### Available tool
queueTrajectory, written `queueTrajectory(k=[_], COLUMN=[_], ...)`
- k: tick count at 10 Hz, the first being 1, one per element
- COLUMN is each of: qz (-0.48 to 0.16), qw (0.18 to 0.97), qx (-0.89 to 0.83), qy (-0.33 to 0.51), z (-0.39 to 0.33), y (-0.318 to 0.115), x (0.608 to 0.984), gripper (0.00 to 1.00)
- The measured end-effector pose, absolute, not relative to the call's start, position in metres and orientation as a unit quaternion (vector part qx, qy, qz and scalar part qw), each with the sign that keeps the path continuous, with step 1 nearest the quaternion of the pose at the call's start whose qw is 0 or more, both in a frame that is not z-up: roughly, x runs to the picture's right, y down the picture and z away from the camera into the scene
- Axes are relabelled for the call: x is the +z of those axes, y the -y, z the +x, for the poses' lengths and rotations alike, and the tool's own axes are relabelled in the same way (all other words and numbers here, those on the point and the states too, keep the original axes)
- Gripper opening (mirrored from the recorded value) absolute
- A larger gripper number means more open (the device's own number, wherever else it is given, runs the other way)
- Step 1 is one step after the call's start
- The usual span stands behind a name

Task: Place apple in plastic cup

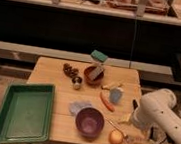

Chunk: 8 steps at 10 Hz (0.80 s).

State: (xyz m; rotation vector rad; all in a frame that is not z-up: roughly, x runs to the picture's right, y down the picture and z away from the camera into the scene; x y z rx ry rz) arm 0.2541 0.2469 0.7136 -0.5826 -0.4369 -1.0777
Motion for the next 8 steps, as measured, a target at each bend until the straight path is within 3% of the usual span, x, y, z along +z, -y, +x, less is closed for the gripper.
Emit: queueTrajectory(k=[8], qz=[-0.225], qw=[0.757], qx=[-0.581], qy=[0.196], z=[0.208], y=[-0.261], x=[0.731], gripper=[0.8])
